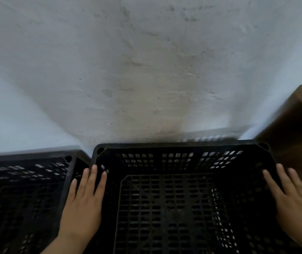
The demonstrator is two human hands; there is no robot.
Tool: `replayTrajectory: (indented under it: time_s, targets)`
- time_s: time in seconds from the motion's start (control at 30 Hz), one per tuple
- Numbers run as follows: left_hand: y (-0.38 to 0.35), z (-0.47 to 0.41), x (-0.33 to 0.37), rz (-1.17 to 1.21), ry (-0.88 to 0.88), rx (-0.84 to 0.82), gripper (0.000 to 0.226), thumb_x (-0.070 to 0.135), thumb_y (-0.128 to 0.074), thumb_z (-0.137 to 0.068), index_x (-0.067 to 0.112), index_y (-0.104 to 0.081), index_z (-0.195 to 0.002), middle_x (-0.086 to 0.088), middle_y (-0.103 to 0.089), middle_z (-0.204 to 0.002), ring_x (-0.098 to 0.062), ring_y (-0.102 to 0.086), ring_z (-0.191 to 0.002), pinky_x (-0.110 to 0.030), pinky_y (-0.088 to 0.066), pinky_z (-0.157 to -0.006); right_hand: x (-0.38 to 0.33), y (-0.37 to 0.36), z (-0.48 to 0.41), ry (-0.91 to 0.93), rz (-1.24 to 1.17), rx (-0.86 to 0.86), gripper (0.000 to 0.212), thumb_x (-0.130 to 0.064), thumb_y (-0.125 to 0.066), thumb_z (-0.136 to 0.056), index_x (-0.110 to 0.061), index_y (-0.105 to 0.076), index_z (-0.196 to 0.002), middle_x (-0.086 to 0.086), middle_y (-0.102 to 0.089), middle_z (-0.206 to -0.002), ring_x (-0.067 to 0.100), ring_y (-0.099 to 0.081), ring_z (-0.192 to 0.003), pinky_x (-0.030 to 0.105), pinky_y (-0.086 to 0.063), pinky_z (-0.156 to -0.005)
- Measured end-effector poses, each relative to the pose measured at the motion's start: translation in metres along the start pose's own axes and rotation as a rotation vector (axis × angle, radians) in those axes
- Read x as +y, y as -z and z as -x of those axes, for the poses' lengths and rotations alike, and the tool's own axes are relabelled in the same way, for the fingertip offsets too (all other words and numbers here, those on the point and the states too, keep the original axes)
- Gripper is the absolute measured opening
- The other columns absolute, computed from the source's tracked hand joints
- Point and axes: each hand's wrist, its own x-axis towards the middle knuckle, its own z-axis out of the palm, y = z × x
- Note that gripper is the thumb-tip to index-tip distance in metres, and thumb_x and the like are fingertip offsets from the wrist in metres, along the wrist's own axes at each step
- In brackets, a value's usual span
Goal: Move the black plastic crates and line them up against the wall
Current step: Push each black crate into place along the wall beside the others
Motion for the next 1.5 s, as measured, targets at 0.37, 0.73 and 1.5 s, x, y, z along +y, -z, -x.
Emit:
replayTrajectory:
  time_s: [0.37, 0.73, 1.5]
  targets:
    - [0.076, 0.029, -0.123, -0.017, 0.163, 0.17, 0.08, 0.047, -0.053, -0.082, 0.021, -0.013, -0.146, -0.008, -0.001, -0.156, -0.017, 0.01, -0.14, -0.037, 0.014, -0.11, -0.189, 0.096, -0.006, 0.183, -0.157, 0.295, 0.098, -0.017, -0.08, -0.042, -0.006, -0.047, -0.134, 0.023, -0.04, -0.144, 0.032, -0.021, -0.137, 0.037, -0.001, -0.116]
    - [0.025, 0.139, -0.391, -0.033, 0.46, -0.105, 0.076, 0.045, -0.044, -0.088, 0.02, -0.004, -0.147, -0.009, 0.008, -0.157, -0.025, 0.01, -0.144, -0.047, 0.003, -0.117, -0.46, 0.136, 0.078, 0.225, -0.148, 0.097, 0.082, -0.031, -0.072, -0.07, -0.015, -0.038, -0.142, 0.016, -0.032, -0.151, 0.031, -0.025, -0.142, 0.046, -0.02, -0.112]
    - [-0.057, 0.128, -0.492, -0.118, 0.36, -0.109, 0.082, 0.022, -0.049, -0.088, 0.018, 0.009, -0.146, -0.012, 0.01, -0.157, -0.025, 0.0, -0.145, -0.04, -0.008, -0.118, -0.533, 0.101, 0.084, -0.014, -0.08, -0.07, 0.073, -0.008, -0.038, -0.095, -0.018, 0.01, -0.149, 0.012, 0.027, -0.154, 0.025, 0.017, -0.145, 0.039, 0.001, -0.12]
